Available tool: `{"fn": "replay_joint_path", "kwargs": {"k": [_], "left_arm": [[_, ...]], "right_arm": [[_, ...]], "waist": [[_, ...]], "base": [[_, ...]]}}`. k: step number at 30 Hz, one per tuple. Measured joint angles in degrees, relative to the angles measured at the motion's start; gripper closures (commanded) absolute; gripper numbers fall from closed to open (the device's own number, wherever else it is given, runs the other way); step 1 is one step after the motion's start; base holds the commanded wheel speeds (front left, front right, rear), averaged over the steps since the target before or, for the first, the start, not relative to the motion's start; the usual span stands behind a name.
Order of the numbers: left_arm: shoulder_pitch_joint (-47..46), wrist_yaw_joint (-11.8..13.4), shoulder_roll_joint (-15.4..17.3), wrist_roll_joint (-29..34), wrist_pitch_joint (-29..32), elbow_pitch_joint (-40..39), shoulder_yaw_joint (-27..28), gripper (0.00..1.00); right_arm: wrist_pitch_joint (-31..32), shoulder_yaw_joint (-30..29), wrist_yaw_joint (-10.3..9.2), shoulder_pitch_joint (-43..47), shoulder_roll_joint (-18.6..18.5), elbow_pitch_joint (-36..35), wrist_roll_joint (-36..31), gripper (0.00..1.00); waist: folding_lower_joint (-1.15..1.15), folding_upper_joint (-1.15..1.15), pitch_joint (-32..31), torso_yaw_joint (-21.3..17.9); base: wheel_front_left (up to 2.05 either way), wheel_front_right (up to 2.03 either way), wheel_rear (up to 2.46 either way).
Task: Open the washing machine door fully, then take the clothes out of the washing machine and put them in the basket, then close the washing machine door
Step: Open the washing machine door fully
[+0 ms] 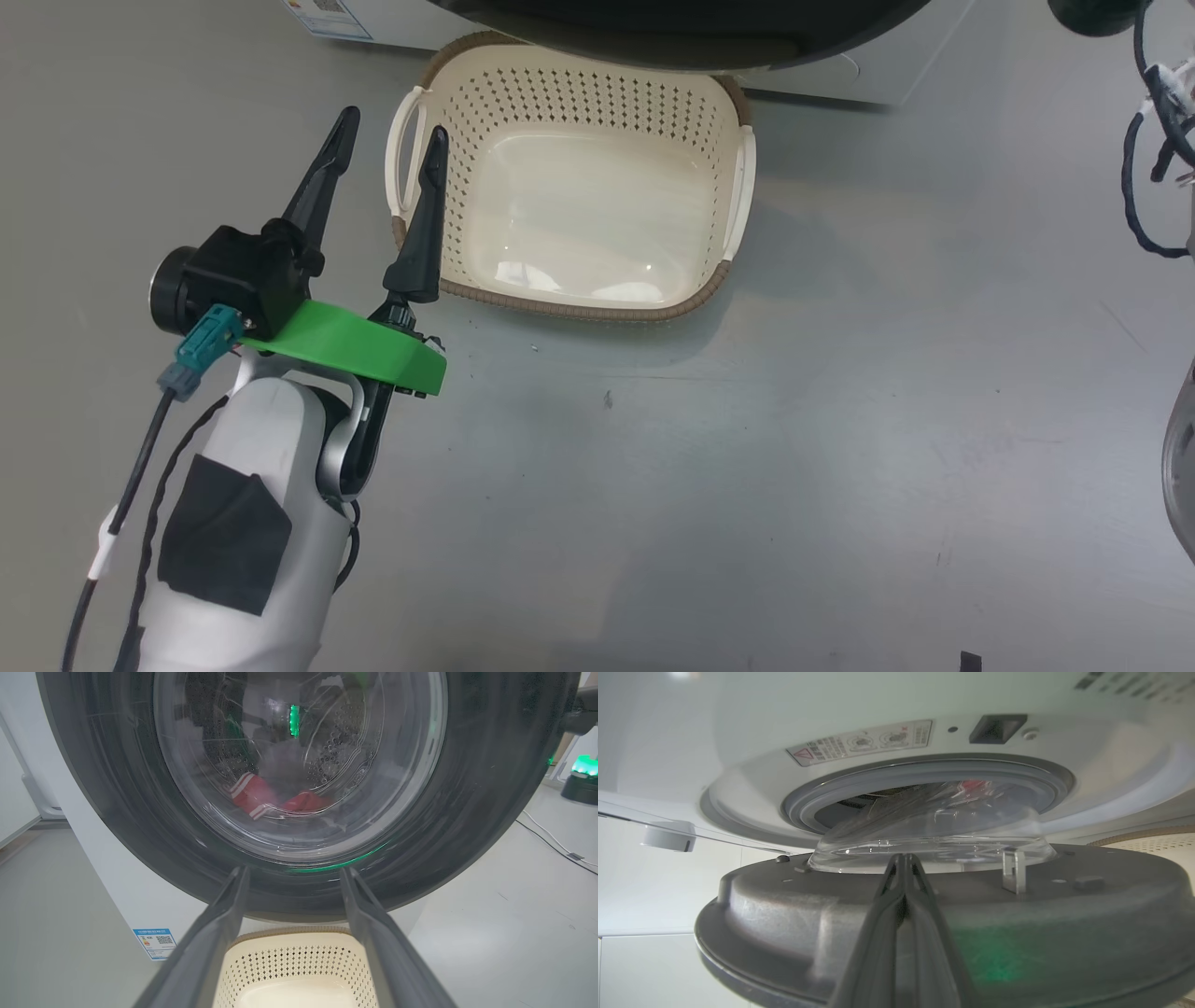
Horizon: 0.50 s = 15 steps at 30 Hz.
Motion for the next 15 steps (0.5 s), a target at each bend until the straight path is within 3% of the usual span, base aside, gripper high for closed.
{"fn": "replay_joint_path", "kwargs": {"k": [15], "left_arm": [[2.47,-0.2,-0.02,1.02,0.0,2.07,0.25,0.0]], "right_arm": [[7.35,1.93,1.52,7.9,2.4,-0.21,2.92,1.0]], "waist": [[0.0,0.0,-4.54,-0.39]], "base": [[0.0,0.0,0.0]]}}
